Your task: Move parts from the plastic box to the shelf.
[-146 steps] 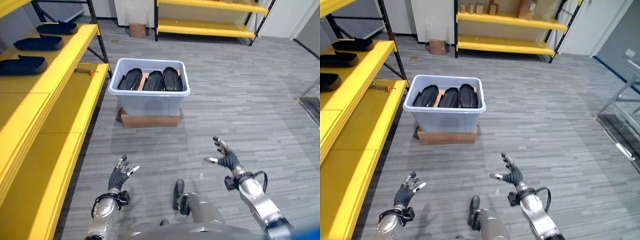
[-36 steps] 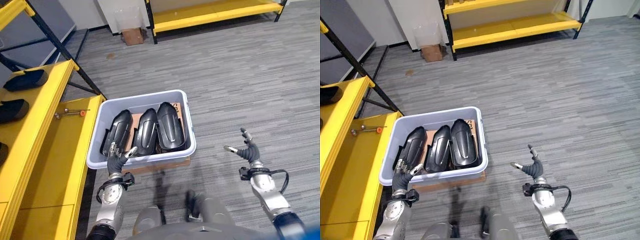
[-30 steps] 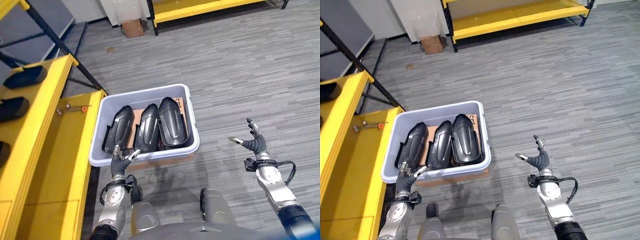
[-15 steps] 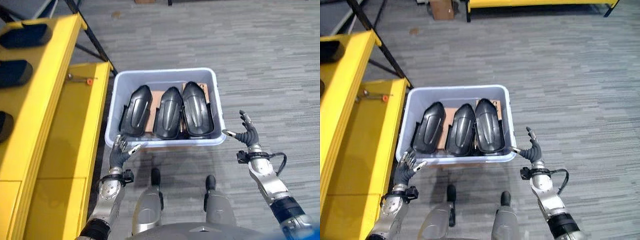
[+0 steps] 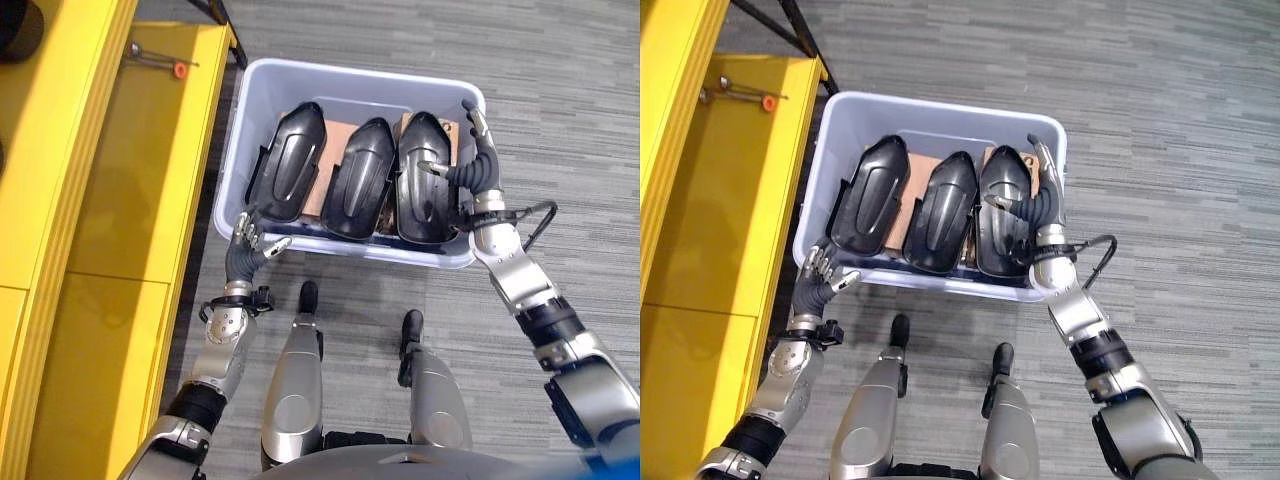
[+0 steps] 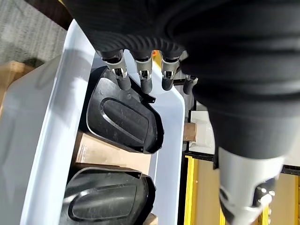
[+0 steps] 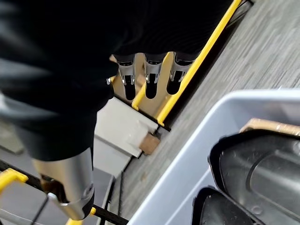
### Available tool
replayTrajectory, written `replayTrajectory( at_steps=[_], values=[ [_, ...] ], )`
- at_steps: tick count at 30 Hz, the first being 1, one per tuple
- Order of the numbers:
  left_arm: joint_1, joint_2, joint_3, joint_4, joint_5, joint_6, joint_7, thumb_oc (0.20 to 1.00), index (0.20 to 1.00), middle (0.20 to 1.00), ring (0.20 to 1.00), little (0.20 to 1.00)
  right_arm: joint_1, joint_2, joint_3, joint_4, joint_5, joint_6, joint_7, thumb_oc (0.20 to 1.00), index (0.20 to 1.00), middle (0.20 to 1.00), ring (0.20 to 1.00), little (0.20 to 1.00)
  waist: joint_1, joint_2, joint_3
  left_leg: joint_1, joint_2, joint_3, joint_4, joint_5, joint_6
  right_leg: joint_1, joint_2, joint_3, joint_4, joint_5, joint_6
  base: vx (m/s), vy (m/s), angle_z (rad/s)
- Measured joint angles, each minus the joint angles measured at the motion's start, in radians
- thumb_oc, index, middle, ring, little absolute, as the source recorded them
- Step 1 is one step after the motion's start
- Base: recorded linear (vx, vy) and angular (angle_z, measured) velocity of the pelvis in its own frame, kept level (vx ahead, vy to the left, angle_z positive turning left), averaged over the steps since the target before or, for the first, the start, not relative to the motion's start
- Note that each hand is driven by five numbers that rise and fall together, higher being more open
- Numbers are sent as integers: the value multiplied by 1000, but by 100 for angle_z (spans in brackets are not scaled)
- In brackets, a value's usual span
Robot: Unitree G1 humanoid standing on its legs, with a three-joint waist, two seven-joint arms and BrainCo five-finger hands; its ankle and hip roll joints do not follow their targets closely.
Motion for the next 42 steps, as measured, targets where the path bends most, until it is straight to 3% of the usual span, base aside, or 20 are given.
replayTrajectory(
  at_steps=[8,12,16,24,28,36,42],
  values=[
    [-10,16,-9,-67,-22,14,20,1000,1000,1000,1000,1000,-69,3,37,87,10,84,1,1000,1000,1000,1000,1000,42,3,28,-65,-23,-10,17,7,11,-67,-23,-6,37,-4,1,-76,39,7],
    [-4,16,-20,-75,-21,21,39,1000,1000,1000,1000,1000,-64,29,38,177,191,117,-1,1000,1000,1000,1000,1000,45,6,39,-77,-24,-12,13,11,13,-88,-25,-5,51,-11,-4,-18,-4,0],
    [-3,12,-21,-75,-22,21,40,1000,1000,1000,1000,1000,-60,61,-7,259,296,120,-68,1000,1000,1000,1000,1000,38,8,39,-101,-24,-13,13,18,6,-115,-24,-5,57,-14,-2,-42,8,0],
    [-2,-21,-43,-76,-28,21,43,1000,1000,1000,1000,1000,-52,104,-28,259,321,145,-164,1000,1000,1000,1000,1000,22,17,47,-114,-24,-9,14,20,7,-136,-25,2,66,-12,0,-11,15,-1],
    [-12,-25,-65,-76,-28,21,63,1000,1000,1000,1000,1000,-52,129,-14,257,338,152,-131,1000,1000,1000,1000,1000,17,19,47,-115,-24,-5,13,20,7,-143,-25,10,70,-13,-1,-8,13,-3],
    [-9,-23,-78,-78,-29,21,76,1000,1000,1000,1000,1000,-72,119,47,235,339,159,41,1000,1000,1000,1000,1000,25,22,47,-114,-21,1,-1,26,4,-167,-24,19,101,-24,-7,6,-28,-2],
    [-9,-21,-80,-78,-39,22,67,1000,1000,1000,1000,1000,-118,124,80,222,385,176,44,1000,1000,1000,1000,1000,30,25,47,-115,-20,-3,-6,34,-3,-181,-24,19,123,-39,-7,4,13,2]
  ],
)
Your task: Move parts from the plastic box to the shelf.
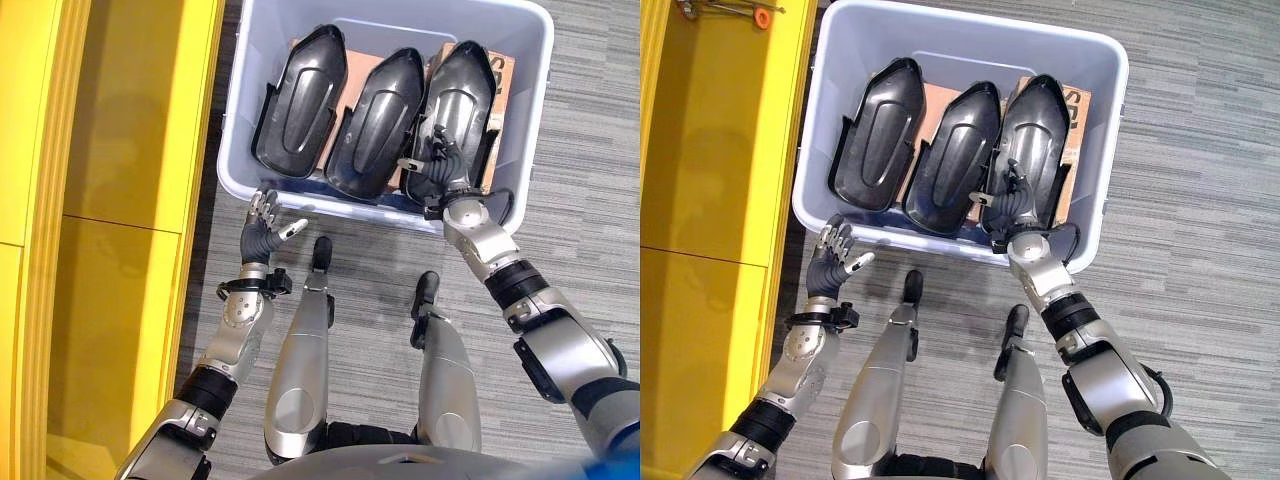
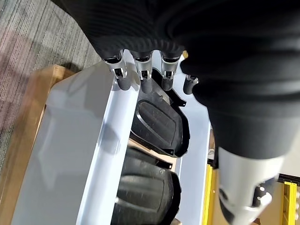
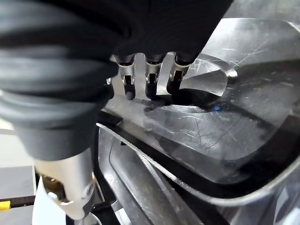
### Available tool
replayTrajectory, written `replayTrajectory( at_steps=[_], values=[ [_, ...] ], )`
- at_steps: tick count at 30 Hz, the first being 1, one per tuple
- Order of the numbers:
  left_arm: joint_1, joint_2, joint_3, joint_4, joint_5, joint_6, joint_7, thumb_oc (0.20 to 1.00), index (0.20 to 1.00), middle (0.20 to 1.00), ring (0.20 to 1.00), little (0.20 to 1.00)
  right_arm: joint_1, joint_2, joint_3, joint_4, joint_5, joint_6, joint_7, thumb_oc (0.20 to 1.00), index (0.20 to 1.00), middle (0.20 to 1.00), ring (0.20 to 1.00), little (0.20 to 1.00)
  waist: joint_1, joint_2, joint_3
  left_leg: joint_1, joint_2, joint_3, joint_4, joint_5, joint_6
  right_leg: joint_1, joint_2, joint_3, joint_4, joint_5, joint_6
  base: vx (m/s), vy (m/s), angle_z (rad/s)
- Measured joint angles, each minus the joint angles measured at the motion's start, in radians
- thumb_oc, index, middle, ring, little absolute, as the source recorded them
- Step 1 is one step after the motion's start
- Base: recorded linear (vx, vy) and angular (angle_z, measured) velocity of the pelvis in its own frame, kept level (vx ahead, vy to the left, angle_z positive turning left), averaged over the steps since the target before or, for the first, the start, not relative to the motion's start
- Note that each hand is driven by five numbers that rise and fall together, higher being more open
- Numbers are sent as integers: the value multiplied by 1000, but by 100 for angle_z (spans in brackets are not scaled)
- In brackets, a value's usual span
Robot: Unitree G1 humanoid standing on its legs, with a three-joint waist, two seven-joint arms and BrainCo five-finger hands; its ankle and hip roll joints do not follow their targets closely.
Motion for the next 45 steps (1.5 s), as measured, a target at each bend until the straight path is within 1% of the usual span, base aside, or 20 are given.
replayTrajectory(
  at_steps=[4,8,9,12,14,15,17,20,22,24,26,30,34,36,41,45],
  values=[
    [2,-1,-19,0,0,0,-6,1000,1000,1000,1000,1000,-43,-2,-1,1,-73,8,-88,1000,1000,1000,1000,1000,10,23,6,0,-3,1,1,0,1,0,-2,1,3,2,1,-6,62,1],
    [1,-1,-35,-1,0,0,-6,1000,1000,1000,1000,1000,-59,-1,-21,7,-78,13,-158,1000,1000,1000,1000,1000,12,28,6,0,-6,1,1,1,1,1,-6,1,3,2,2,-1,22,0],
    [0,-1,-38,-1,0,0,-6,1000,1000,1000,1000,1000,-62,-2,-31,25,-101,14,-186,1000,1000,1000,1000,1000,14,29,6,1,-6,2,1,1,1,2,-6,1,3,2,2,-6,53,0],
    [4,-1,-40,-1,-8,-2,-5,1000,1000,1000,1000,1000,-61,-7,-72,50,-190,16,-317,1000,1000,1000,1000,1000,12,37,7,4,-8,7,2,1,2,2,-8,5,2,5,4,-3,80,-3],
    [4,-2,-45,-1,-19,-6,-3,1000,1000,1000,1000,1000,-60,-19,-91,43,-295,10,-398,1000,1000,1000,1000,1000,0,43,7,6,-8,14,3,0,5,0,-9,9,-2,9,4,2,110,-7],
    [7,-5,-56,-1,-19,-18,14,1000,1000,1000,1000,1000,-52,-34,-93,-6,-380,7,-441,1000,1000,1000,1000,1000,-4,45,7,6,-10,22,3,-2,9,-2,-12,14,-5,11,8,15,91,-11],
    [8,-12,-70,-1,-19,-25,18,1000,1000,1000,1000,1000,-53,-48,-95,-70,-485,-4,-488,1000,1000,1000,1000,1000,-21,51,6,7,-12,32,4,-3,12,-2,-14,26,-11,20,9,16,114,-12],
    [13,-67,-86,0,-28,-46,47,1000,1000,1000,1000,1000,-40,-66,-80,-250,-649,-1,-540,1000,1000,1000,1000,1000,-47,66,8,8,-15,50,4,-4,19,-3,-17,41,-30,36,11,20,106,-12],
    [17,-89,-103,0,-28,-70,58,1000,1000,1000,1000,1000,-8,-68,-77,-350,-713,-4,-555,1000,1000,1000,1000,1000,-58,75,6,11,-17,57,5,-6,23,-4,-18,52,-30,37,11,29,74,-8],
    [31,-90,-113,1,-28,-85,63,1000,1000,1000,1000,1000,37,-65,-66,-418,-762,-10,-567,1000,1000,1000,1000,1000,-62,75,6,18,-17,66,5,-7,24,-3,-18,61,-27,37,11,29,63,-10],
    [42,-93,-114,1,-28,-104,79,1000,1000,1000,1000,1000,79,-64,-56,-427,-780,-3,-582,1000,1000,1000,1000,1000,-70,76,6,29,-17,78,4,-9,27,-3,-18,73,-25,37,11,29,75,-13],
    [65,-111,-116,1,-27,-141,106,1000,1000,1000,1000,1000,216,-63,-56,-460,-796,5,-611,1000,1000,1000,1000,1000,-105,77,6,32,-16,86,0,-13,33,-3,-18,80,-38,38,10,14,49,-7],
    [74,-118,-116,1,-27,-144,130,1000,1000,1000,1000,1000,295,-62,-40,-479,-814,5,-610,1000,1000,1000,1000,1000,-128,77,6,31,-13,103,-8,-13,33,-18,-17,94,-40,44,14,5,25,-11],
    [74,-122,-116,2,-27,-155,132,1000,1000,1000,1000,1000,301,-63,-16,-460,-793,9,-588,1000,1000,1000,1000,1000,-146,78,6,32,-10,104,-13,-10,35,-19,-14,95,-40,46,16,-7,7,-5],
    [73,-122,-114,2,-28,-160,131,1000,1000,1000,1000,1000,295,-60,0,-406,-730,18,-571,1000,1000,1000,1000,1000,-139,78,6,31,-8,104,-16,-7,28,-22,-12,94,-39,47,17,0,0,0],
    [73,-122,-113,2,-28,-160,128,1000,1000,1000,1000,1000,288,-62,4,-365,-738,31,-551,1000,1000,1000,1000,1000,-136,78,6,23,-8,102,-16,-7,27,-28,-12,91,-39,47,17,0,0,0]
  ],
)
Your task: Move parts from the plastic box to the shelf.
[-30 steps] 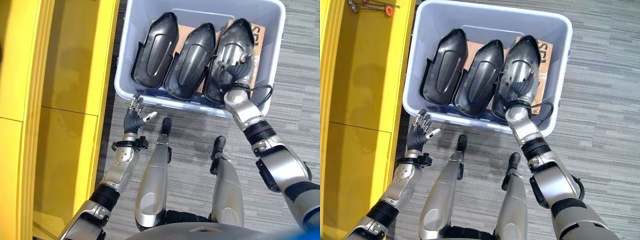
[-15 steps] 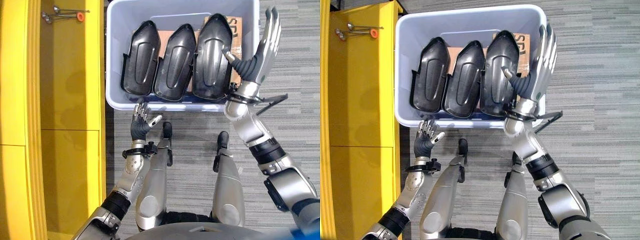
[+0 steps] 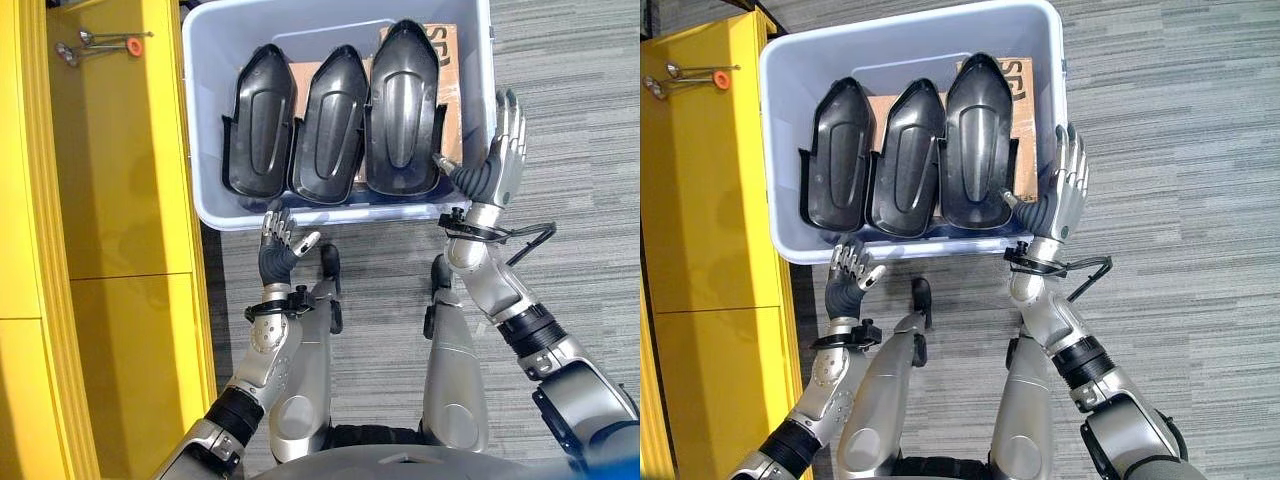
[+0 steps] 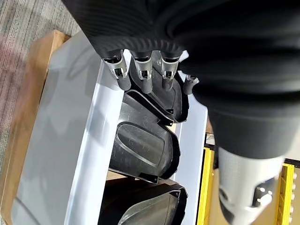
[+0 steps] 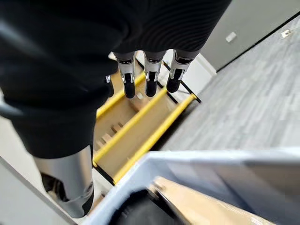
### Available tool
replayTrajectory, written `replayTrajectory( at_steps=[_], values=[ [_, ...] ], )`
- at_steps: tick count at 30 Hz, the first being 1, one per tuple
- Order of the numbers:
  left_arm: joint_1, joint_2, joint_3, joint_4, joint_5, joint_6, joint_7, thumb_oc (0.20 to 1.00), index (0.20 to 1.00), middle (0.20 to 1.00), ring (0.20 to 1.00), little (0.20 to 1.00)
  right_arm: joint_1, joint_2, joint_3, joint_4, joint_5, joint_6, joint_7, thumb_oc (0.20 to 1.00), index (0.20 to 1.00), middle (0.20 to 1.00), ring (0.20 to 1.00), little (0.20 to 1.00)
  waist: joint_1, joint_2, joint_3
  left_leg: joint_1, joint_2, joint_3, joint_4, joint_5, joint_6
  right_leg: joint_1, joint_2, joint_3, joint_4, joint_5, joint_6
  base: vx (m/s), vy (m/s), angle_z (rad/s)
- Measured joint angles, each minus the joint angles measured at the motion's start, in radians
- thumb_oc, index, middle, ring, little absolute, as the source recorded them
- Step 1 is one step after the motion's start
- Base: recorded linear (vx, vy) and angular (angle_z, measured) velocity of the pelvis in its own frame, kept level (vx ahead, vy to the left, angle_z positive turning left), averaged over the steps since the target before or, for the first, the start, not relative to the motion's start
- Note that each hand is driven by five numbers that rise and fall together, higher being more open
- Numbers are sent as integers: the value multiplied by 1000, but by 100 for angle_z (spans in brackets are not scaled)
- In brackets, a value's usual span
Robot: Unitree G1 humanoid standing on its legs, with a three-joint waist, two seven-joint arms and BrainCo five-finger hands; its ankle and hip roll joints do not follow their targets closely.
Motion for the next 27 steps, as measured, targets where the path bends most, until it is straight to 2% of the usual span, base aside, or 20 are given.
replayTrajectory(
  at_steps=[3,7,13,17,19,23,27],
  values=[
    [-2,0,0,1,-8,0,-3,1000,1000,1000,1000,1000,-26,-11,25,2,-109,30,9,1000,1000,1000,1000,1000,9,0,0,-3,1,0,0,1,-2,-5,1,0,3,0,1,-12,-9,0],
    [-9,1,-1,2,-12,1,-6,1000,1000,1000,1000,1000,-159,-51,72,38,-232,31,35,1000,1000,1000,1000,1000,35,0,0,-8,2,-8,-1,6,-5,-13,2,-5,15,-2,-1,-16,-12,4],
    [-10,7,0,15,-21,7,-33,1000,1000,1000,1000,1000,-242,-88,84,104,-333,52,66,1000,1000,1000,1000,1000,78,0,0,-21,1,-27,-1,12,-8,-20,1,-24,28,-10,-6,-25,-35,8],
    [-12,13,2,38,-41,6,-72,1000,1000,1000,1000,1000,-276,-88,119,350,-279,103,71,1000,1000,1000,1000,1000,93,1,0,-29,3,-52,-14,24,-14,-27,2,-51,48,-23,-12,-33,-66,15],
    [-14,13,2,50,-42,6,-76,1000,1000,1000,1000,1000,-269,-85,119,355,-226,128,57,1000,1000,1000,1000,1000,93,2,0,-42,3,-58,-14,26,-12,-43,2,-55,59,-28,-16,-38,-39,10],
    [-45,12,8,49,-42,6,-77,1000,1000,1000,1000,1000,-263,-40,110,422,-63,125,-23,1000,1000,1000,1000,1000,87,8,2,-55,3,-59,-14,35,-20,-62,2,-55,73,-29,-18,-17,-4,0],
    [-47,6,8,52,-42,6,-78,1000,1000,1000,1000,1000,-250,-8,99,420,2,106,-51,1000,1000,1000,1000,1000,75,11,2,-60,4,-56,-15,31,-14,-70,2,-53,69,-30,-20,-8,18,-1]
  ],
)
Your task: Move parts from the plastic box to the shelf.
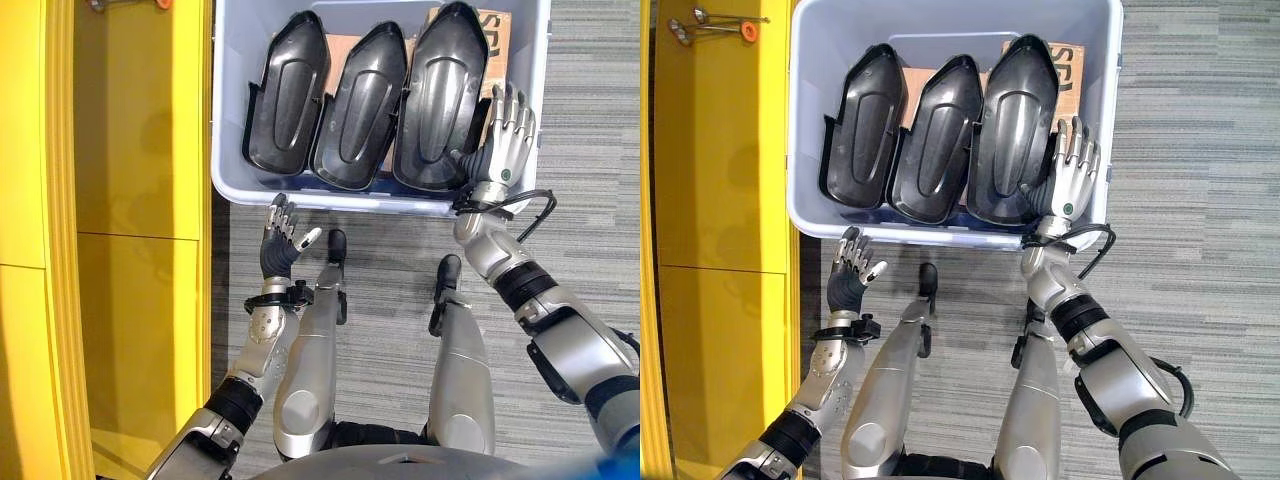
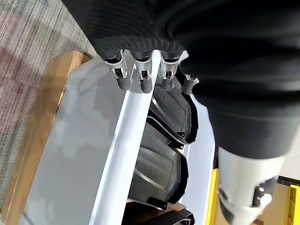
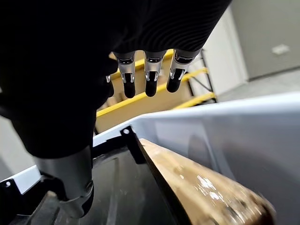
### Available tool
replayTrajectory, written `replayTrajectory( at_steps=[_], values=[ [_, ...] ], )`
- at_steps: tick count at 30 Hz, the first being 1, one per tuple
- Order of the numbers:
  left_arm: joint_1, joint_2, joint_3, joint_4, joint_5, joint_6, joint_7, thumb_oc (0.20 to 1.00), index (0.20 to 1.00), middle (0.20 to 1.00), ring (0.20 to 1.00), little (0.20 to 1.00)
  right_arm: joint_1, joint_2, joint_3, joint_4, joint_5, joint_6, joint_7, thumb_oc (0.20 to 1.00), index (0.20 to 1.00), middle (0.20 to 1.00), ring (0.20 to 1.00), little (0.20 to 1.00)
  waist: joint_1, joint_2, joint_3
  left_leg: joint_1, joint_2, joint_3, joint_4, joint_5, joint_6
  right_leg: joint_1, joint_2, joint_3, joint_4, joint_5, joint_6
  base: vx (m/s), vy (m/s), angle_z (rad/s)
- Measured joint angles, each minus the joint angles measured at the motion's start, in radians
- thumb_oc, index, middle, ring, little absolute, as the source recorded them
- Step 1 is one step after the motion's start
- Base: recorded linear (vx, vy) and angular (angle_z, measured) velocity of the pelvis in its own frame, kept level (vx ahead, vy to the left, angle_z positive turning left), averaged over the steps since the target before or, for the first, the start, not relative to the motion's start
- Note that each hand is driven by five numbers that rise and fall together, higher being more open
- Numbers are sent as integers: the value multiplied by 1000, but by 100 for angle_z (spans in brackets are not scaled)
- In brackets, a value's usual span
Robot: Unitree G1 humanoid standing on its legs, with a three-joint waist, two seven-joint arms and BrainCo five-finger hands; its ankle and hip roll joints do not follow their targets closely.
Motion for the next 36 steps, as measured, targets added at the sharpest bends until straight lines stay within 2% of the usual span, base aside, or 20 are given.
replayTrajectory(
  at_steps=[4,14,17,19,21,29,36],
  values=[
    [-3,-8,0,-2,0,-2,3,1000,1000,1000,1000,1000,47,2,-2,-69,1,-2,-1,1000,1000,1000,1000,1000,-3,4,1,-29,0,3,5,1,1,-29,0,5,7,3,2,-4,8,-1],
    [-7,-7,0,-1,-7,-2,2,1000,1000,1000,1000,1000,66,12,18,-64,21,9,23,1000,1000,1000,1000,1000,-3,4,0,-37,0,3,16,-5,-1,-40,0,6,20,-2,-5,0,0,0],
    [-18,-7,-5,-1,-7,-2,2,1000,1000,1000,1000,1000,47,25,16,-32,97,8,20,1000,1000,1000,1000,1000,-1,4,0,-65,5,2,22,0,-4,-71,5,5,37,-4,-8,0,0,0],
    [-19,-6,-1,-1,-7,-6,3,1000,1000,1000,1000,1000,36,40,12,6,139,-4,7,1000,1000,1000,1000,1000,1,4,0,-70,7,-1,22,5,-1,-80,7,5,46,-6,-11,0,0,0],
    [-26,-6,0,-2,-7,-6,4,1000,1000,1000,1000,1000,21,47,-9,23,227,-73,-32,1000,1000,1000,1000,1000,-1,4,0,-77,9,-3,29,5,-1,-88,8,5,52,-11,-15,0,0,0],
    [-33,-7,-4,-8,-7,-13,12,1000,1000,1000,1000,1000,23,80,-78,4,348,-184,-56,1000,1000,1000,1000,1000,-1,4,0,-98,8,-5,44,2,-1,-101,9,6,54,-11,-17,0,0,0],
    [-35,-6,-9,-15,-6,-5,45,1000,1000,1000,1000,1000,21,86,-107,-2,365,-200,-30,1000,1000,1000,1000,1000,0,4,0,-106,8,-5,60,-5,-1,-110,8,7,70,-18,-18,0,0,0]
  ],
)
